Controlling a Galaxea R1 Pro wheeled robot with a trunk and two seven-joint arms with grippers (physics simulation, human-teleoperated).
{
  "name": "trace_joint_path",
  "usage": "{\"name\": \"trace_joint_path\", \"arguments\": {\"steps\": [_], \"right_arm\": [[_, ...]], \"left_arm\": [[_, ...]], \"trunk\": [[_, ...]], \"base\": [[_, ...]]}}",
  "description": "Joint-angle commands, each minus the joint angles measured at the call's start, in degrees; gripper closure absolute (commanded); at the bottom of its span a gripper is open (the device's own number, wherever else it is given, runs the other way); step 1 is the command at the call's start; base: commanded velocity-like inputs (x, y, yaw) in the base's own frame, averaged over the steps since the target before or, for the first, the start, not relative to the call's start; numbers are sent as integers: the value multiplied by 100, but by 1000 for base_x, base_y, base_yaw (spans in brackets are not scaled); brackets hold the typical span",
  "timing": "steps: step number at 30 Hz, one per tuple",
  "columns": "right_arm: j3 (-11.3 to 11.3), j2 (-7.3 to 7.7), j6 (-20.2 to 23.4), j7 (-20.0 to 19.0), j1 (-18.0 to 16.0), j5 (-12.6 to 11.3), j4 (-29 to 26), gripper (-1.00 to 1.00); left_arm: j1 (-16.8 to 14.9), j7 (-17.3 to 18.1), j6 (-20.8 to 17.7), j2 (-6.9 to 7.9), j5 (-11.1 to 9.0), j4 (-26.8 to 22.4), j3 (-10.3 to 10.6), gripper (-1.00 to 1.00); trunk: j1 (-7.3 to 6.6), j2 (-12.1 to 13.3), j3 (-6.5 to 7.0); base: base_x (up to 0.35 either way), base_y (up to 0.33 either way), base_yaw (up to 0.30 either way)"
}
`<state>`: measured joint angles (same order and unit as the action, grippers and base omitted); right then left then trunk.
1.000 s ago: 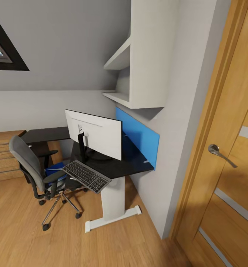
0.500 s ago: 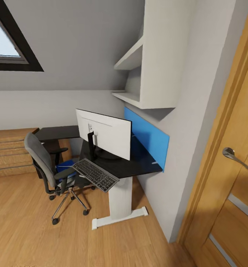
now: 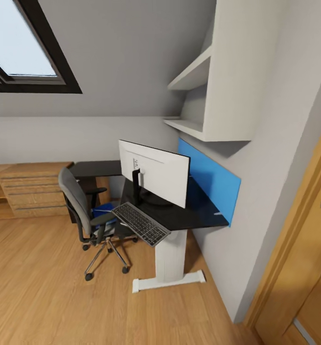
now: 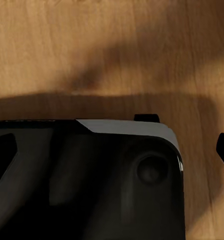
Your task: In the bedroom, organize the workspace by keeping the computer under the desk, ensuring the monitor is on the desk, placing the keyboard on the desk next to the monitor, placing the mouse on the desk next to the keyboard, moving the folder from the swivel chair onto the desk next to the mouse, stacking the notebook on top of the folder with the pen on top of the notebook, and positioning the swivel chair next to the desk.
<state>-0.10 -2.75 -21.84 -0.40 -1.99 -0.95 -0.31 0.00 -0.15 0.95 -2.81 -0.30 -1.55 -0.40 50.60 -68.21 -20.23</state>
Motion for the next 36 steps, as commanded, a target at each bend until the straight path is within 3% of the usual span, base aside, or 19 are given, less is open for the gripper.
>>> {"name": "trace_joint_path", "arguments": {"steps": [1,9,14,16,22,26,32,33,36], "right_arm": [[0,-3,-56,-4,-3,-10,4,-100],[-3,-6,-266,2,-3,-6,-14,-100],[-13,5,-978,9,-3,-5,-112,-100],[-15,8,-1129,10,-3,-3,-161,-100],[-21,13,-1258,80,-3,-2,-503,-100],[-24,12,-1272,473,-3,-2,-874,-100],[-18,-22,-1277,931,-32,-4,-1367,-100],[-17,-71,-1275,985,-68,-3,-1489,-100],[-17,-172,-1274,1034,-157,1,-1614,-100]], "left_arm": [[0,-2,62,-1,-2,-4,-4,-100],[0,-4,517,0,3,-4,-4,-100],[0,-11,1478,-17,-3,-7,-13,-100],[-1,-23,2089,-40,-4,-80,-18,-100],[-2,-45,2503,-73,-34,-833,-22,-100],[-6,-47,2558,-77,-263,-1340,-22,-100],[-8,-43,2575,-75,-1143,-2069,-15,-100],[-8,-39,2561,-77,-1423,-2276,-14,-100],[-8,-27,2500,-90,-1697,-2499,-10,-100]], "trunk": [[0,-3,-6],[0,-3,-6],[0,-3,-6],[0,-3,-10],[0,-3,-39],[0,-3,-65],[0,-3,-106],[0,-3,-113],[0,-3,-134]], "base": [[0,0,246],[0,0,252],[0,0,255],[0,0,245],[0,0,210],[0,0,197],[0,0,197],[0,0,197],[0,0,196]]}}
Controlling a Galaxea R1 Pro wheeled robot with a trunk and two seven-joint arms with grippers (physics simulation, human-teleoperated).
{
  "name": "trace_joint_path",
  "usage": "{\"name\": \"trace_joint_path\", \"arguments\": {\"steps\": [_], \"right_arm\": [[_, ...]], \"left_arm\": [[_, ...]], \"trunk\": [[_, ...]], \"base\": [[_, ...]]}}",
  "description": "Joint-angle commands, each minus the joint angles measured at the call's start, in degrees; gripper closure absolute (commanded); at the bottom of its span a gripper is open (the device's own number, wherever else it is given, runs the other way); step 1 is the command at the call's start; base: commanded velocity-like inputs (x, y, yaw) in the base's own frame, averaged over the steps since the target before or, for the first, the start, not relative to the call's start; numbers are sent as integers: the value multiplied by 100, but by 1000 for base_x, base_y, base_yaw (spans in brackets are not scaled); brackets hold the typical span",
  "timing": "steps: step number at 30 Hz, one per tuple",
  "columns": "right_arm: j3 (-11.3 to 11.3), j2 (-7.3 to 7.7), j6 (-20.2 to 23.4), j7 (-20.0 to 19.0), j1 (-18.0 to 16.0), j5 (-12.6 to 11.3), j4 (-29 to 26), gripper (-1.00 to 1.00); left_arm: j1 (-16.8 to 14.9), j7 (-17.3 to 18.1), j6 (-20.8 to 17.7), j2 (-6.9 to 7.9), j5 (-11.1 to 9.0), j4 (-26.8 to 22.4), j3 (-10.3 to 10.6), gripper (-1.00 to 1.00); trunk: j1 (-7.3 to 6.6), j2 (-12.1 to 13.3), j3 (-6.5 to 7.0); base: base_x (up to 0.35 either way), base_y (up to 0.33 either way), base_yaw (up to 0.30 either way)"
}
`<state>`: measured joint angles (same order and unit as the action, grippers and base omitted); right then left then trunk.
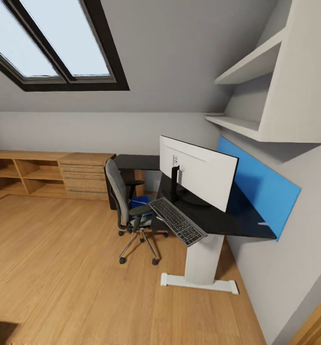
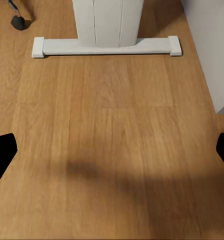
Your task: In the bedroom, organize the workspace by keeping the computer under the desk, ensuring the monitor is on the desk, placing the keyboard on the desk next to the monitor, placing the mouse on the desk next to the keyboard, moving the folder from the swivel chair onto the desk next to the mouse, stacking the notebook on top of the folder with the pen on top of the notebook, and positioning the swivel chair next to the desk.
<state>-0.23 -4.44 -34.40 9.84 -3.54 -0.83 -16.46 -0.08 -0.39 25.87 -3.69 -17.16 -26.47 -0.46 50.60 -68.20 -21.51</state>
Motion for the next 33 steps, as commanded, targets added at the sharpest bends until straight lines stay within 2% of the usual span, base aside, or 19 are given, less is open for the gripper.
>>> {"name": "trace_joint_path", "arguments": {"steps": [1,2,5,10,13,19,20,29,33], "right_arm": [[-3,-36,-19,21,-34,-8,-25,-100],[-3,-96,-22,36,-84,0,-68,-100],[-3,-166,-41,48,-132,11,-108,-100],[-6,-197,-73,57,-165,18,-129,-100],[-14,-167,-104,60,-175,19,-114,-100],[-19,3,-128,61,-180,-9,-73,-100],[-15,50,-133,62,-181,-17,-37,-100],[17,59,-145,62,-182,-18,4,-100],[10,62,-145,62,-182,-21,8,-100]], "left_arm": [[0,3,-15,-5,-68,-53,-1,-100],[0,24,-48,-11,-154,-117,5,-100],[0,48,-59,-9,-226,-142,20,-100],[-1,73,-23,7,-272,-49,26,-100],[-1,93,1,23,-278,166,29,-100],[-1,105,16,70,-277,356,35,-100],[-1,108,15,130,-248,401,43,-100],[-1,109,21,312,81,439,56,-100],[-1,109,25,320,91,441,61,-100]], "trunk": [[0,-4,-13],[0,-4,-20],[0,-4,-34],[0,-4,-45],[0,-4,-47],[0,-4,-48],[0,-4,-48],[0,-4,-48],[0,-4,-48]], "base": [[0,0,196],[0,0,181],[0,0,132],[0,0,57],[0,0,18],[0,0,7],[5,0,2],[130,125,1],[209,257,-5]]}}
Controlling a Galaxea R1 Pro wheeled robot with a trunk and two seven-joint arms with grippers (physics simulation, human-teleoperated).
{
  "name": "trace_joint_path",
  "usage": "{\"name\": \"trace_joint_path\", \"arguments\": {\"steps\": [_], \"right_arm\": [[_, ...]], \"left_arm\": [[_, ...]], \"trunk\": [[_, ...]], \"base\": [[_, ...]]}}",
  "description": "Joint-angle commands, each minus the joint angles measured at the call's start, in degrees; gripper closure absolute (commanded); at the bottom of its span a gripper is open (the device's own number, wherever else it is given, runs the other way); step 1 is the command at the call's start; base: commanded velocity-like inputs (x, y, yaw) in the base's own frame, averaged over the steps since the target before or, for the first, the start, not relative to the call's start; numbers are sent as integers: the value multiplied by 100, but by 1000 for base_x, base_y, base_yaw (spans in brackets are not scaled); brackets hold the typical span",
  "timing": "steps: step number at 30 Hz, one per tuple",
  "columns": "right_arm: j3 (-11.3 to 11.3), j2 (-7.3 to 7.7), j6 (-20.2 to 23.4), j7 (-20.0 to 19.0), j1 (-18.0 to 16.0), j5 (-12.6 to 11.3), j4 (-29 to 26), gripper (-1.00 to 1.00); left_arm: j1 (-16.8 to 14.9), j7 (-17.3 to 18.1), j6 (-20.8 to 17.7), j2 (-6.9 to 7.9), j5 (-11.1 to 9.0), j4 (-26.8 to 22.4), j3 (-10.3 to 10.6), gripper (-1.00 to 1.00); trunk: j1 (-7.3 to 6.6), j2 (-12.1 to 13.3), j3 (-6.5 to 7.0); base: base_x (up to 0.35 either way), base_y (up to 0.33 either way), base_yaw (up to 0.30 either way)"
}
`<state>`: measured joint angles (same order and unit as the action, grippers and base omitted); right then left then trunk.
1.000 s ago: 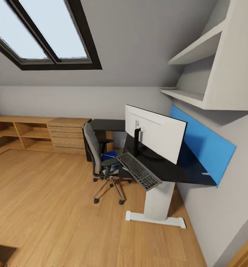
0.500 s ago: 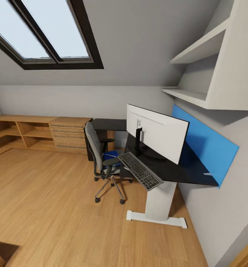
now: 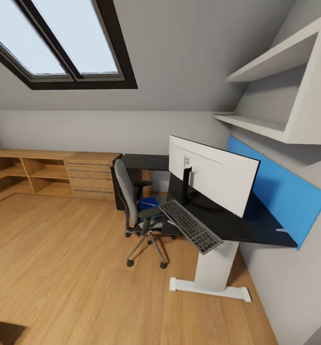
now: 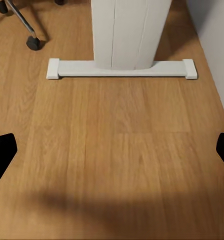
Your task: In the bedroom, organize the workspace by keeping the computer under the desk, ensuring the monitor is on the desk, placing the keyboard on the desk next to the monitor, placing the mouse on the desk next to the keyboard, moving the folder from the swivel chair onto the desk next to the mouse, stacking the notebook on top of the folder with the pen on top of the notebook, and positioning the swivel chair next to the desk.
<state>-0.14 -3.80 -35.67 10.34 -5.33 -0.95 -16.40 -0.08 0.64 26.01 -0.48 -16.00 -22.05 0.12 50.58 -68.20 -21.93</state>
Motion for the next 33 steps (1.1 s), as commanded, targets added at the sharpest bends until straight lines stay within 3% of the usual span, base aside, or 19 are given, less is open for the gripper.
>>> {"name": "trace_joint_path", "arguments": {"steps": [1,17,33], "right_arm": [[0,-3,-19,12,-3,-9,3,-100],[-4,2,-19,5,-3,-2,73,-100],[-4,3,-19,6,-3,-3,75,-100]], "left_arm": [[-1,7,10,0,-23,-2,3,-100],[-1,1,17,5,-21,3,1,-100],[-1,-2,18,1,-18,4,4,-100]], "trunk": [[3,-3,-6],[3,-3,-6],[3,-3,10]], "base": [[207,260,-34],[193,264,-202],[29,298,-217]]}}
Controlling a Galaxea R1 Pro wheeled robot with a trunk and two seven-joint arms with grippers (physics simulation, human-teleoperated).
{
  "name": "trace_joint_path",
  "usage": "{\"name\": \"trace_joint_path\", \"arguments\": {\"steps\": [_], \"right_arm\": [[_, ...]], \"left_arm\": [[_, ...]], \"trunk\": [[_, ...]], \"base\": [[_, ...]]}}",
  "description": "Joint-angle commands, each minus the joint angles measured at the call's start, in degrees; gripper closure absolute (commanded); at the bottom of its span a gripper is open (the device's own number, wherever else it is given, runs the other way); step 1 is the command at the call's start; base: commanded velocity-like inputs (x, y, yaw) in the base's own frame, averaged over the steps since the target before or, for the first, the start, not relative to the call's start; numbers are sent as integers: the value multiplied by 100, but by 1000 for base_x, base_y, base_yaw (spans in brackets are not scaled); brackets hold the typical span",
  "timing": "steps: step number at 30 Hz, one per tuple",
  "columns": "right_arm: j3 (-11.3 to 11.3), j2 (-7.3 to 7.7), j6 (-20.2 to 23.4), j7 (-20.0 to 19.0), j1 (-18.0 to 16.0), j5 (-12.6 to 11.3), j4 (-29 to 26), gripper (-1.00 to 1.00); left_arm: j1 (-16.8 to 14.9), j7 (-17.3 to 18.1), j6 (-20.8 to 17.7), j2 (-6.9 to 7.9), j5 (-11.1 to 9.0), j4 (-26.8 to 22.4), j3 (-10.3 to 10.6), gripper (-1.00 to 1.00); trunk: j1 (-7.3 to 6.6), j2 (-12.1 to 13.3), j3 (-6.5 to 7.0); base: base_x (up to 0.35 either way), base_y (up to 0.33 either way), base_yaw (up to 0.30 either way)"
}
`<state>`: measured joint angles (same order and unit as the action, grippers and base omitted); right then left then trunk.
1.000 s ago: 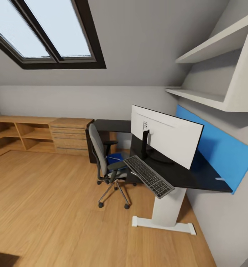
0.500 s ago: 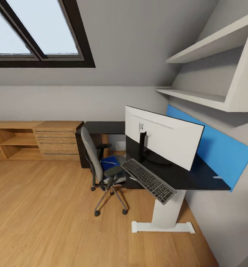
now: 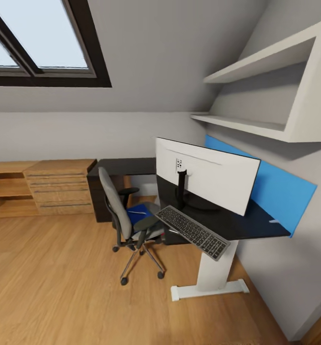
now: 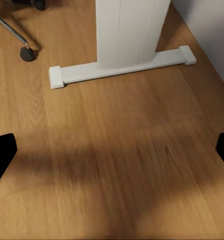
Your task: In the bedroom, organize the workspace by keeping the computer under the desk, ensuring the monitor is on the desk, placing the keyboard on the desk next to the monitor, placing the mouse on the desk next to the keyboard, moving the folder from the swivel chair onto the desk next to the mouse, stacking the notebook on top of the folder with the pen on top of the notebook, and positioning the swivel chair next to the desk.
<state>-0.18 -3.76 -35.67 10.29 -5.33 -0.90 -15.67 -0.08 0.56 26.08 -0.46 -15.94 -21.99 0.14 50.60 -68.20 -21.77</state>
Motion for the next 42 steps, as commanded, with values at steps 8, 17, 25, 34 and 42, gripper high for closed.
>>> {"name": "trace_joint_path", "arguments": {"steps": [8,17,25,34,42], "right_arm": [[0,-2,-19,10,-4,-7,3,-100],[3,-2,-19,9,-4,-3,3,-100],[11,-2,-11,9,-4,15,3,-100],[17,-11,-19,17,-2,-4,3,-100],[18,-11,-19,16,-3,5,3,-100]], "left_arm": [[-1,6,102,-6,-23,0,4,-100],[-1,6,148,-1,-31,2,4,-100],[-1,6,151,2,-37,2,4,-100],[-1,6,139,9,-42,52,-3,-100],[-1,6,142,11,-41,69,-5,-100]], "trunk": [[0,-4,-4],[0,-4,-4],[0,-4,-4],[0,-4,-4],[0,-4,-16]], "base": [[1,197,-31],[0,30,-3],[0,3,0],[0,0,176],[0,32,235]]}}
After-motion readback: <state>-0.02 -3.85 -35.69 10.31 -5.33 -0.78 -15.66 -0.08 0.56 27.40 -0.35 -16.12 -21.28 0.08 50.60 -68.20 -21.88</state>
